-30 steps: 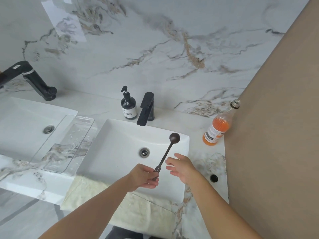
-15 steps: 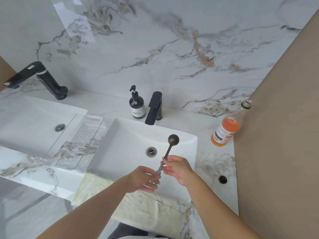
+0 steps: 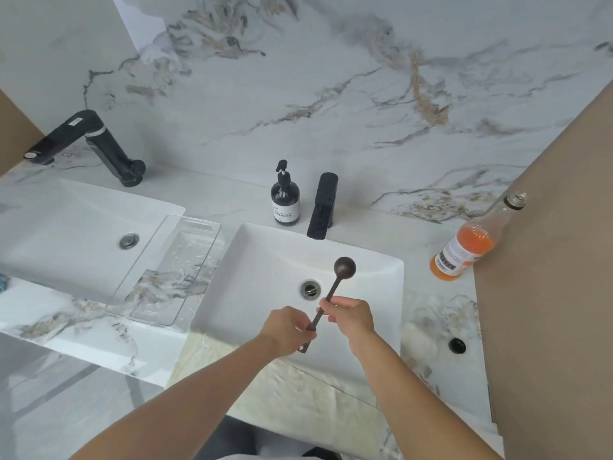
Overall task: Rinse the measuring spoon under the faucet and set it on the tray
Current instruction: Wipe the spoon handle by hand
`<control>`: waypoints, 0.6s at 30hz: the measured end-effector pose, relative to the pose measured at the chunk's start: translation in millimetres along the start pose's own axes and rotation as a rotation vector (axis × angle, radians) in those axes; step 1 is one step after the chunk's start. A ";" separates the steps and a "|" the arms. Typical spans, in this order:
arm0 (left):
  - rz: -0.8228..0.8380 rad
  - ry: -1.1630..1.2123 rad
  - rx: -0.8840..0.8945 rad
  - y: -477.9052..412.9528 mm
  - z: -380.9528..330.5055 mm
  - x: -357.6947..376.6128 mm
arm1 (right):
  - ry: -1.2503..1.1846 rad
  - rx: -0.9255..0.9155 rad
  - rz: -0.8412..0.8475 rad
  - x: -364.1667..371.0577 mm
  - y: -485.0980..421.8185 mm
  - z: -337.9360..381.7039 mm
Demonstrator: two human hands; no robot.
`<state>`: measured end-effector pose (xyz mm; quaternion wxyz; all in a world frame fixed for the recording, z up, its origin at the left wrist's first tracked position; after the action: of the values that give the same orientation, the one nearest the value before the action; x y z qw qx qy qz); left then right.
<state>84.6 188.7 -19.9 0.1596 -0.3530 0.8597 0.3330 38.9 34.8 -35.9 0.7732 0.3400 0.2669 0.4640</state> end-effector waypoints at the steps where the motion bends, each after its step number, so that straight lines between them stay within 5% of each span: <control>1: 0.014 -0.017 0.010 -0.7 1.0 -4.4 | 0.007 -0.008 -0.012 4.6 0.7 1.0; 10: 0.057 -0.118 0.210 -0.6 23.9 -104.1 | -0.169 0.047 -0.108 91.3 14.6 29.0; 15: 0.086 0.535 0.001 18.1 82.8 -178.9 | -0.255 0.039 0.118 195.6 18.1 70.8; 18: -0.014 0.549 -0.064 25.1 127.4 -227.8 | -0.181 0.043 0.183 255.6 22.4 86.7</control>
<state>231.1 403.3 15.0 -0.0883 -0.4409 0.8573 0.2507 199.1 248.1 10.9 0.7409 0.4201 0.1740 0.4943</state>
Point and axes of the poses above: each hand's wrist, its own y-axis away from the middle knuckle, its own x-axis out of the palm, z = x × y, the point moved 4 cm from there along -y, towards the middle knuckle, and after that the axes turned 12 degrees about x, right-handed, at the moved point
